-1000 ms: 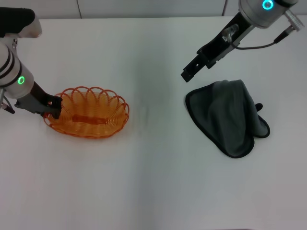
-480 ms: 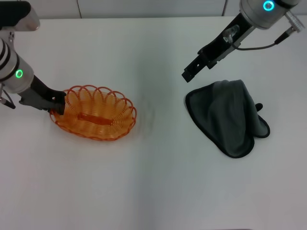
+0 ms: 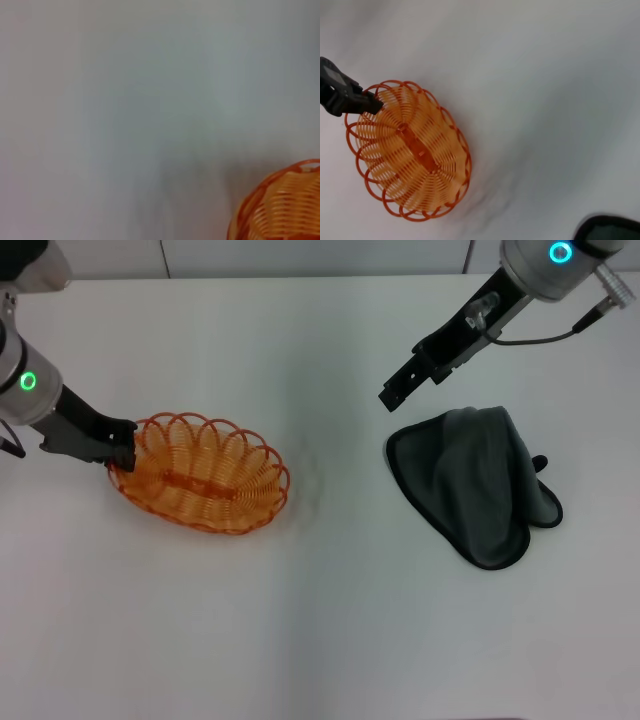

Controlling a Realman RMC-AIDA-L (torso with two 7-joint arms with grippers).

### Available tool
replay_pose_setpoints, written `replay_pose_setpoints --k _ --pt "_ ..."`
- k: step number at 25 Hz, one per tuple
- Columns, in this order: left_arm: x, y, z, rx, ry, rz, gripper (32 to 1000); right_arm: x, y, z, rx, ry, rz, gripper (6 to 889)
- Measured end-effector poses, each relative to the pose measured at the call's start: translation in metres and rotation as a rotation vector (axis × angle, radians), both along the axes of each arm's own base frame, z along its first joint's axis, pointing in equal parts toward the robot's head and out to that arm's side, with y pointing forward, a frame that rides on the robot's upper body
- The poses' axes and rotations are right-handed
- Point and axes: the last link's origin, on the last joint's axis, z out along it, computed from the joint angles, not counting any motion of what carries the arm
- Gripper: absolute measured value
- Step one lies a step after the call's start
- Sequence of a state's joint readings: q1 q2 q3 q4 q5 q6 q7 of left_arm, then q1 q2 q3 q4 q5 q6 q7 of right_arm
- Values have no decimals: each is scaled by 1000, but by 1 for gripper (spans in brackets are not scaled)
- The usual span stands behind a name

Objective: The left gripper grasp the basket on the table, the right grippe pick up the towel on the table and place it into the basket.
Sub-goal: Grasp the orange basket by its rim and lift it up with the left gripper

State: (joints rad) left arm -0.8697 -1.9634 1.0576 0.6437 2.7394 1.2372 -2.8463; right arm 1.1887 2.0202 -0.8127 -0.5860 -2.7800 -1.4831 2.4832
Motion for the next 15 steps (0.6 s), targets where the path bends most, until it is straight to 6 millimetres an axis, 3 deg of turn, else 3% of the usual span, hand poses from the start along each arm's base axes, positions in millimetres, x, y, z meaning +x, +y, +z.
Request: replay_pose_setpoints --k 15 --pt "13 -1 13 -2 -182 12 89 3 1 2 9 9 -9 849"
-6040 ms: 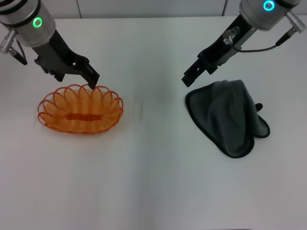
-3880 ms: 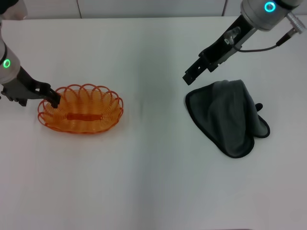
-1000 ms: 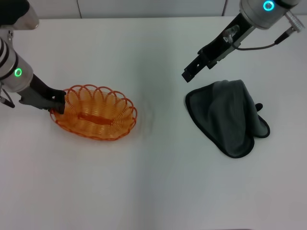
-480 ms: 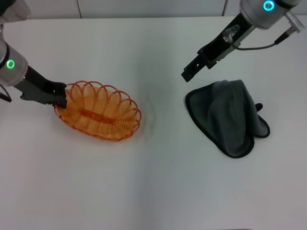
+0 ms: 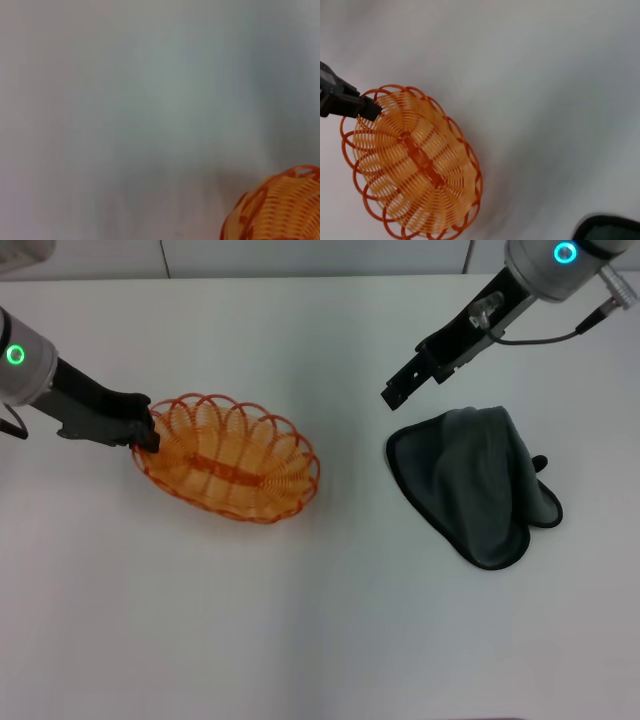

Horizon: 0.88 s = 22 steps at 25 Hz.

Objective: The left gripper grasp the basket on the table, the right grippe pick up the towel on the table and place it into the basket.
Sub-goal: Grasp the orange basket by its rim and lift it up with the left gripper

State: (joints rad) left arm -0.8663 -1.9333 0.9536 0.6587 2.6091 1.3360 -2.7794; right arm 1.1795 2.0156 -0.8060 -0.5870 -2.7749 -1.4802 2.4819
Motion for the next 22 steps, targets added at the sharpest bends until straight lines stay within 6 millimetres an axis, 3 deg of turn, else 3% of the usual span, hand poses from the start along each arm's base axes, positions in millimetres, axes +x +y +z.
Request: replay_pose_setpoints --k 12,22 --pt "-8 -3 22 77 -209 93 85 6 0 4 15 11 -21 848" --pt "-5 -8 20 87 -322 145 85 24 3 22 50 6 -69 848"
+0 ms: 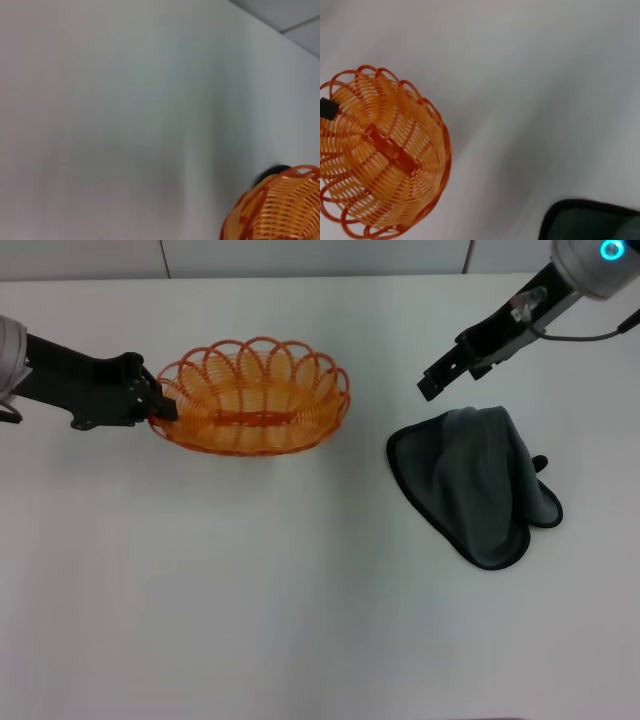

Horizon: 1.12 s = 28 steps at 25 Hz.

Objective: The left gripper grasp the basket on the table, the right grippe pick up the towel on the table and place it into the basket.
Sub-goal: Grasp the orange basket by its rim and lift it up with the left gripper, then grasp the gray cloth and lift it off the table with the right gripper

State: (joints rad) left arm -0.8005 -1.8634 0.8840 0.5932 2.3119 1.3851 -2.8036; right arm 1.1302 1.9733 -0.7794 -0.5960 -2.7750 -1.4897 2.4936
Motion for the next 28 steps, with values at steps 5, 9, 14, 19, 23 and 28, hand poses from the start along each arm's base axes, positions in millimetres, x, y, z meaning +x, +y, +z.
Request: replay_pose_setpoints --k 5,9,14,19,23,28 --pt "1 -2 -3 4 -48 22 85 8 0 9 7 -9 -27 848" --pt "3 -2 -4 4 -70 25 86 13 -1 14 5 -16 -42 848" --pt "5 -2 -3 8 -89 22 86 17 -3 18 -2 -25 -55 848" --pt "6 -1 -3 10 -96 17 86 23 -5 17 -7 -34 -61 848" --pt "7 -1 -3 12 -95 13 86 28 -7 14 -7 -46 -59 848" --pt "7 0 -3 13 -92 11 86 39 -11 0 -23 -64 -57 848"
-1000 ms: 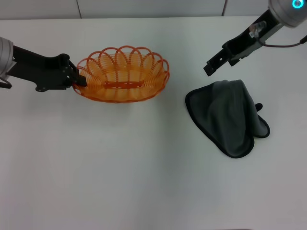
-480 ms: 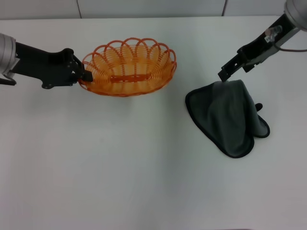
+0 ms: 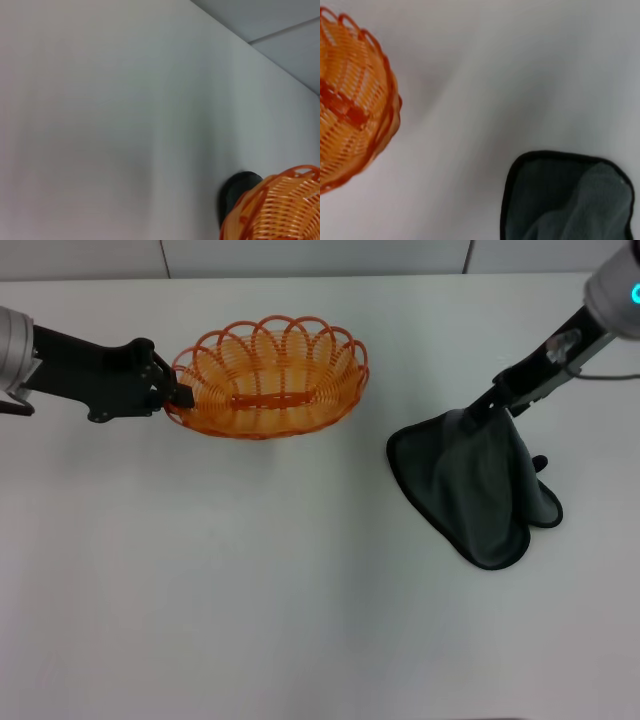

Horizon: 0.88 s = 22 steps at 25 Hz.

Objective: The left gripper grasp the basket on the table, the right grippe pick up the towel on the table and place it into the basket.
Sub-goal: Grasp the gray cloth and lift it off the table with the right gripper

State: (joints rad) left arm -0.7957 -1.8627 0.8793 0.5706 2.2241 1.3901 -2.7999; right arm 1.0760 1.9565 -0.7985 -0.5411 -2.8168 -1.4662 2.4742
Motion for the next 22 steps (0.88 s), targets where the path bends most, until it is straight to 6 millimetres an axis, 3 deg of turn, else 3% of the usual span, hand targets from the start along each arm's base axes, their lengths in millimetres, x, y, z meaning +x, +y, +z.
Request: replay_pose_setpoints --k 10,22 --pt "0 1 0 6 3 -2 83 7 -5 -23 -10 1 25 847" --pt "0 1 1 7 5 -11 82 20 -6 -35 7 -19 41 847"
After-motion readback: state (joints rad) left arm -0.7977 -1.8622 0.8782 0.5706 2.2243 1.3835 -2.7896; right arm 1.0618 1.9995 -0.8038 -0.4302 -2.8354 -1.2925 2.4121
